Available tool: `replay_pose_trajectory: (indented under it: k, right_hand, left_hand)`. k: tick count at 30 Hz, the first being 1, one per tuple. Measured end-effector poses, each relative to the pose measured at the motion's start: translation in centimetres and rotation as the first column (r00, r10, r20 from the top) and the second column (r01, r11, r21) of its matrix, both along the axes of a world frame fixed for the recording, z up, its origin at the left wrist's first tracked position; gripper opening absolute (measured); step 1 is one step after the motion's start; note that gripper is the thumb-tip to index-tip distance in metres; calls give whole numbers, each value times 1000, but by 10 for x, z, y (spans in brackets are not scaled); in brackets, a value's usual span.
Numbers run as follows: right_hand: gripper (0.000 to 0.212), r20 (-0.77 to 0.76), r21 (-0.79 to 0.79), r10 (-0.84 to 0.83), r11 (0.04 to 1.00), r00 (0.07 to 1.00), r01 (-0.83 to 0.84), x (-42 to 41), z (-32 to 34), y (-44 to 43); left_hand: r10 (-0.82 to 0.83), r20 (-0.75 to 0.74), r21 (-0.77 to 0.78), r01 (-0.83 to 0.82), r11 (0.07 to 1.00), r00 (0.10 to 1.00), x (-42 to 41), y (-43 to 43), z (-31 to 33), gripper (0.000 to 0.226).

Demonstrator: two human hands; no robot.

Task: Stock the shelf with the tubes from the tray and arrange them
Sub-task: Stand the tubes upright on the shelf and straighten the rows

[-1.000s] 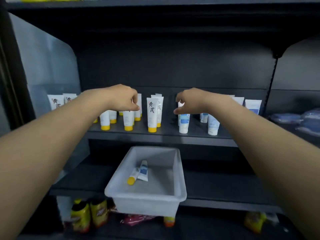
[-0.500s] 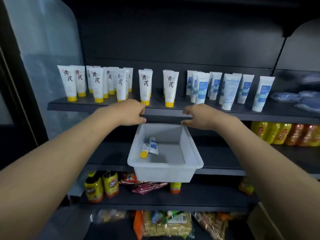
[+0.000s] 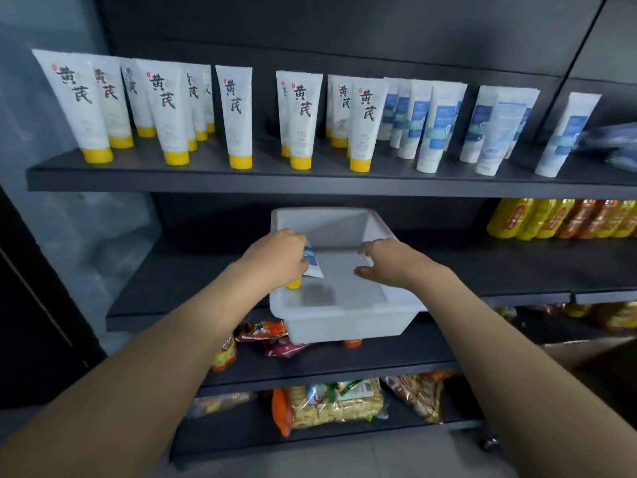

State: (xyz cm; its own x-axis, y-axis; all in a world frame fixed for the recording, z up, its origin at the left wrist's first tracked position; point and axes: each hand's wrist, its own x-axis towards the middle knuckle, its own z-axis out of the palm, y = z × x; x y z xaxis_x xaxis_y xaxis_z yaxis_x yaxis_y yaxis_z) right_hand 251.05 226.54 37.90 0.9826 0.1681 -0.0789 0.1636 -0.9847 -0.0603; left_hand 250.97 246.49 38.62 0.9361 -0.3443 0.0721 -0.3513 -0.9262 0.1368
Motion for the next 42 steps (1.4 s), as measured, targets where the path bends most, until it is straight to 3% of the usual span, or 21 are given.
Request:
replay_pose_trajectory:
  k: [5, 8, 14, 18, 23, 29, 33, 37, 42]
  right_hand:
    - [47, -100, 17, -34, 999, 994, 36, 48, -39, -6]
    - [46, -134, 53, -34, 998, 990, 41, 85, -61, -14]
    - [36, -231, 89, 14, 996, 973, 7, 153, -101, -27]
    - [27, -273, 154, 15, 988, 962, 28, 181, -115, -27]
    - [35, -333, 269, 9, 959, 943, 85, 195, -128, -25]
    - [34, -399, 364, 21, 921, 917, 137, 196, -134, -27]
    - [27, -449, 451, -31, 855, 893, 256, 198, -138, -29]
    - [38, -476, 528, -154, 738, 866, 421, 204, -155, -20]
    - [43, -448, 487, -258, 732, 856, 476, 211, -181, -2]
  left_hand:
    - [77, -63, -97, -83, 992, 995, 44, -13, -43, 29]
    - [210, -135, -147, -229, 962, 968, 74, -25, -66, 29]
    - [484, -317, -190, -555, 810, 816, 130, -44, -106, 35]
    - [567, -394, -140, -656, 741, 724, 155, -60, -127, 33]
    - [641, -405, -143, -737, 660, 652, 168, -77, -153, 30]
    - [636, -544, -211, -823, 528, 548, 180, -81, -178, 44]
    - [616, -538, -192, -795, 575, 575, 182, -78, -183, 47]
    - [495, -721, -217, -837, 503, 484, 185, -66, -184, 53]
    - [393, -815, -226, -858, 461, 426, 169, -58, -189, 50]
